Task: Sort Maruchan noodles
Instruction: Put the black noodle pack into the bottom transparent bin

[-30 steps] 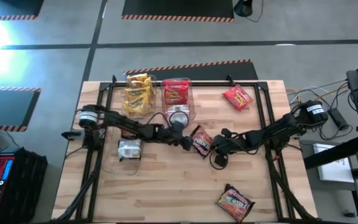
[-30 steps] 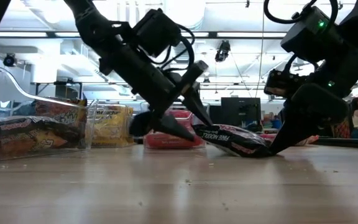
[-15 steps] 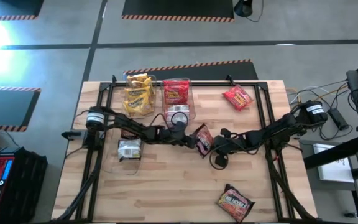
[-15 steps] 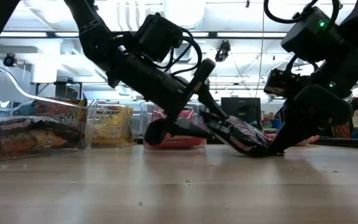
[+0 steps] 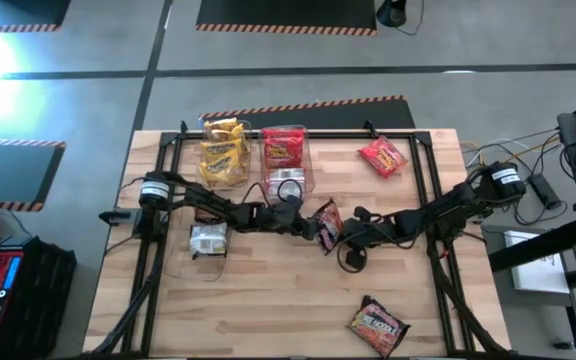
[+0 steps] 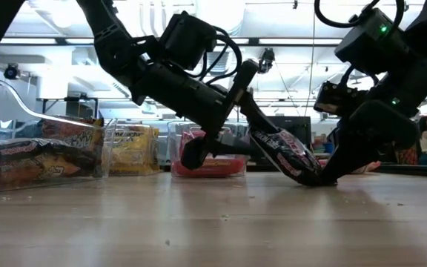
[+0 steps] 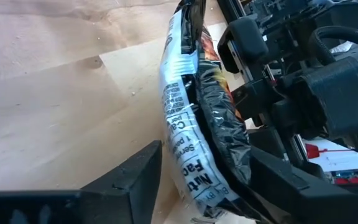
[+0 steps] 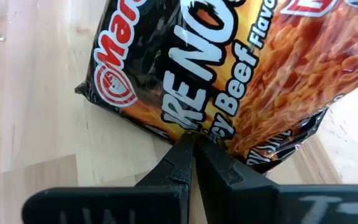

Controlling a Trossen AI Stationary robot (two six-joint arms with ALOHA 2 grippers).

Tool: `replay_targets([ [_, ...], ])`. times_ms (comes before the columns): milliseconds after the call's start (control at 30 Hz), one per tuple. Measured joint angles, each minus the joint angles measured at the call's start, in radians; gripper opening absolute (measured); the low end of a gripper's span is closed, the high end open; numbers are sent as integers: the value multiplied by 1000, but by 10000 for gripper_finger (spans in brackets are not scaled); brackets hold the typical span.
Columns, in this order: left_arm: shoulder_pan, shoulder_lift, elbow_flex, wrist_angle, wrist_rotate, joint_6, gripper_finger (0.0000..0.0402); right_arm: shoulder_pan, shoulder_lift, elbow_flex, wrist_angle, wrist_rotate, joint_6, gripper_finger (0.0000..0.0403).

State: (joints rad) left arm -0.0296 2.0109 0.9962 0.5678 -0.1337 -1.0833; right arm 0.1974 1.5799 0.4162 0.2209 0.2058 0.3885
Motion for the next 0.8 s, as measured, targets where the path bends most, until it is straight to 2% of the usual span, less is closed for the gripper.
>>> replay_targets([
  [300, 0, 0, 0, 4, 14, 27, 117, 1, -3, 19, -9, -7, 3, 9],
  [433, 1, 0, 0, 8, 22, 41, 101, 1, -39, 22, -13, -30, 3, 9],
  [567, 0, 0, 0, 20, 30, 53, 99, 3, -125, 25, -37, -62, 14, 9],
  [800, 2, -1, 0, 23, 48, 80, 96, 21, -370, 20, -234, -130, 84, 9],
])
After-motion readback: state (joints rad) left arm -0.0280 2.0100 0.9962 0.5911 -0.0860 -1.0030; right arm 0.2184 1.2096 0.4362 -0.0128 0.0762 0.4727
